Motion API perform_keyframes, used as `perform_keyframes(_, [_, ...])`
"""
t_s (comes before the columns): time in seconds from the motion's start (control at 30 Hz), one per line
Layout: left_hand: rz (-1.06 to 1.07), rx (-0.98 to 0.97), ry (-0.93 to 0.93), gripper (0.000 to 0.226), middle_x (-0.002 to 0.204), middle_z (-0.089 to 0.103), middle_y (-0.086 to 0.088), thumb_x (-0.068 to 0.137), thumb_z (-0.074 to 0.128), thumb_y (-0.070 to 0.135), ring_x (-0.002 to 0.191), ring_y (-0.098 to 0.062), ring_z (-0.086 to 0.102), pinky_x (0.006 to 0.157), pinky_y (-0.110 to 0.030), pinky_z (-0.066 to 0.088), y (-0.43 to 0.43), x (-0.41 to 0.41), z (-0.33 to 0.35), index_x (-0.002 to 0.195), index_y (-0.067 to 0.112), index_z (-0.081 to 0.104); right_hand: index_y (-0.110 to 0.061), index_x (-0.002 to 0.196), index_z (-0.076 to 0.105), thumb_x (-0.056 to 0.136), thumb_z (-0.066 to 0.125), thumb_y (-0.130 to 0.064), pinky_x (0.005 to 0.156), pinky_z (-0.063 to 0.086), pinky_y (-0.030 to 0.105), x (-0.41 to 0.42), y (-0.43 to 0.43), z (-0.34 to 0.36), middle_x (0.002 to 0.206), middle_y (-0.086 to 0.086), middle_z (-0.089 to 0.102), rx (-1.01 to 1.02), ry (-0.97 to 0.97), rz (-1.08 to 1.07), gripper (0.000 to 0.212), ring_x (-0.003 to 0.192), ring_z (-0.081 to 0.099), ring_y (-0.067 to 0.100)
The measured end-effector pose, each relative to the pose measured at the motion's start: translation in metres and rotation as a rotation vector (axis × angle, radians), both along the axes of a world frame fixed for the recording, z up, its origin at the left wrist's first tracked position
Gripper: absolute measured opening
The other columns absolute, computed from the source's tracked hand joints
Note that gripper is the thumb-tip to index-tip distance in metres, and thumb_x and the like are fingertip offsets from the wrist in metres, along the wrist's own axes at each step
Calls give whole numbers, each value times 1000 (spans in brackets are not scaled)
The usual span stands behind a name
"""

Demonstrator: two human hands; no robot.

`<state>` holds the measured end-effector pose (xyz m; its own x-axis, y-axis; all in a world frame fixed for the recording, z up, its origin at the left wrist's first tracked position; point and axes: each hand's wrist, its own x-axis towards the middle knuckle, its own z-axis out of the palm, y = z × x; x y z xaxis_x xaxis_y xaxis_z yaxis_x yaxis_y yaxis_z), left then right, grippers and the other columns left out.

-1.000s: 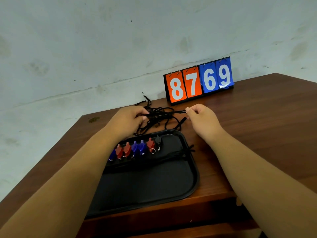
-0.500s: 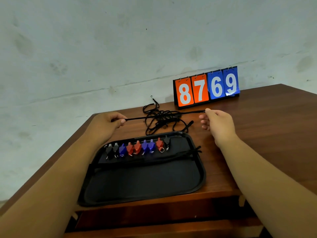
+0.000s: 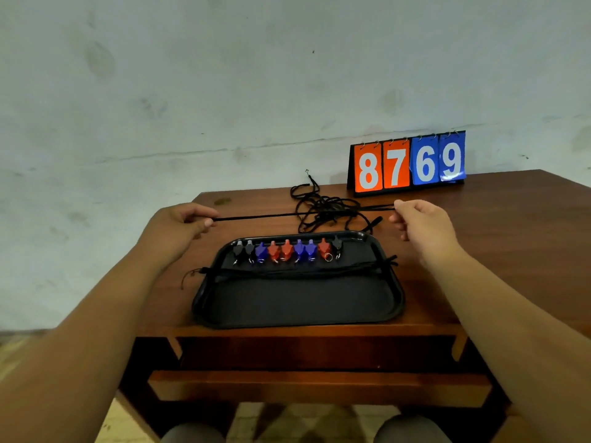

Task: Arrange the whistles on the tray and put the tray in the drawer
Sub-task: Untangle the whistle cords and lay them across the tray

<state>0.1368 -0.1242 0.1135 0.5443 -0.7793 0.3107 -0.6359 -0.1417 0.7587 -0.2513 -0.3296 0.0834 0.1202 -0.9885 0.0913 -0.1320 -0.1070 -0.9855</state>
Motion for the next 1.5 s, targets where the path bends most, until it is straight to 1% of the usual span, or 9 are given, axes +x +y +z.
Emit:
perform_keyframes(0.07, [16, -42, 49, 13, 100, 84, 5, 98, 79, 24, 102, -23, 76, 95, -37, 61, 10, 2, -5, 103, 34, 85, -19, 101, 78, 109, 61, -36, 92, 56, 42, -2, 10, -1, 100, 1, 78, 31, 37, -17, 26, 92, 66, 16])
perform_keyframes(0.2, [35, -152, 133, 7, 101, 83, 4, 94, 84, 25, 95, -19, 73, 87, -30, 57, 21, 0, -19, 99, 31, 86, -19, 96, 76, 108, 61, -38, 74, 47, 34, -2, 27, -4, 98, -1, 74, 2, 127, -79, 28, 88, 62, 16])
perform_keyframes(0.27, [31, -168, 157, 12, 105, 82, 9, 96, 82, 23, 98, -14, 71, 89, -30, 57, 25, -2, -28, 98, 34, 86, -20, 95, 74, 107, 62, -39, 66, 41, 32, -4, 33, -8, 90, -2, 69, -38, 161, -104, 26, 81, 59, 16])
perform_keyframes(0.4, [52, -138, 154, 17, 111, 79, 16, 103, 73, 27, 113, -9, 69, 99, -36, 55, 31, -5, -46, 103, 38, 85, -25, 89, 71, 104, 65, -41, 66, 44, 33, -6, 42, -27, 77, -1, 65, -82, 198, -110, 23, 71, 57, 18])
perform_keyframes(0.63, [84, -117, 185, 14, 103, 81, 14, 103, 73, 26, 96, -7, 71, 82, -28, 52, 42, -6, -70, 100, 32, 86, -19, 87, 70, 102, 66, -32, 60, 40, 32, -10, 53, -35, 71, -2, 57, -82, 163, -121, 20, 66, 48, 16])
perform_keyframes(0.73, [66, -101, 184, 14, 94, 82, 13, 104, 73, 24, 77, 2, 71, 75, -26, 51, 41, -8, -72, 99, 28, 85, -17, 86, 70, 101, 67, -32, 60, 40, 32, -10, 53, -35, 69, -2, 55, -73, 160, -119, 21, 66, 46, 17])
perform_keyframes(0.93, [21, -72, 206, 13, 100, 83, 6, 101, 75, 23, 99, -28, 77, 95, -45, 60, 39, 0, -78, 100, 29, 86, -21, 78, 64, 101, 66, -29, 57, 38, 31, -7, 53, -38, 65, -1, 54, -90, 189, -109, 24, 59, 45, 18])
perform_keyframes(1.3, [9, -24, 233, 15, 99, 84, 5, 99, 74, 25, 105, -35, 77, 102, -61, 60, 37, 3, -79, 102, 33, 86, -19, 90, 73, 96, 67, -32, 63, 49, 32, -4, 51, -39, 83, 1, 71, -95, 246, -89, 15, 72, 60, 18])
perform_keyframes(1.5, [44, -42, 226, 15, 100, 83, 8, 99, 75, 25, 106, -33, 76, 102, -56, 60, 38, 1, -78, 97, 35, 86, -20, 93, 74, 96, 64, -35, 64, 50, 33, -4, 49, -39, 90, 1, 74, -72, 250, -85, 17, 77, 62, 18])
